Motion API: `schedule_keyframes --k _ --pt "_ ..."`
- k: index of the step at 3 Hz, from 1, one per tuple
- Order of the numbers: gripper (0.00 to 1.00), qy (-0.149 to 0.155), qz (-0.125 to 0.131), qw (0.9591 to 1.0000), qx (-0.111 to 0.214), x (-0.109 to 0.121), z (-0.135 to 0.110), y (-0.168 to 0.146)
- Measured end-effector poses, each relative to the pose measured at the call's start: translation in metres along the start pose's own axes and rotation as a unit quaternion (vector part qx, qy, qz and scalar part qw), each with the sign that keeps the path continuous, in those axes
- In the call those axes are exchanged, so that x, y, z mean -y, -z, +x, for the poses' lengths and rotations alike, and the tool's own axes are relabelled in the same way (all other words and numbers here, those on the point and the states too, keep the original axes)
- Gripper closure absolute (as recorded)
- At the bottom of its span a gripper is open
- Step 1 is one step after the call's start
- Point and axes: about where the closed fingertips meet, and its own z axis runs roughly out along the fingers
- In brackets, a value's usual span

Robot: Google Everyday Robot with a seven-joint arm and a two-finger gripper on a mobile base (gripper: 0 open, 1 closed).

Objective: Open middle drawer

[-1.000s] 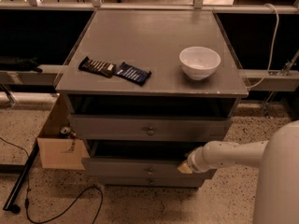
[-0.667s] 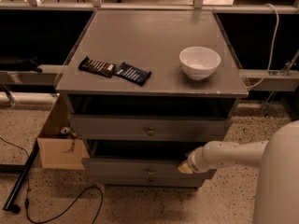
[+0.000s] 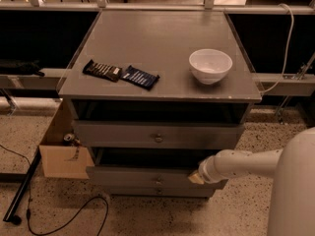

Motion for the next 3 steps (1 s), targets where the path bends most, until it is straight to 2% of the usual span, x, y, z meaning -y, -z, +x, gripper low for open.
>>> schedule_keyframes --k 2,3 --pt "1.00 0.003 -0.009 0.9998 -0.019 -0.024 0.029 0.012" --pt "1.00 0.003 -0.009 0.9998 -0.019 -0.024 0.027 0.015"
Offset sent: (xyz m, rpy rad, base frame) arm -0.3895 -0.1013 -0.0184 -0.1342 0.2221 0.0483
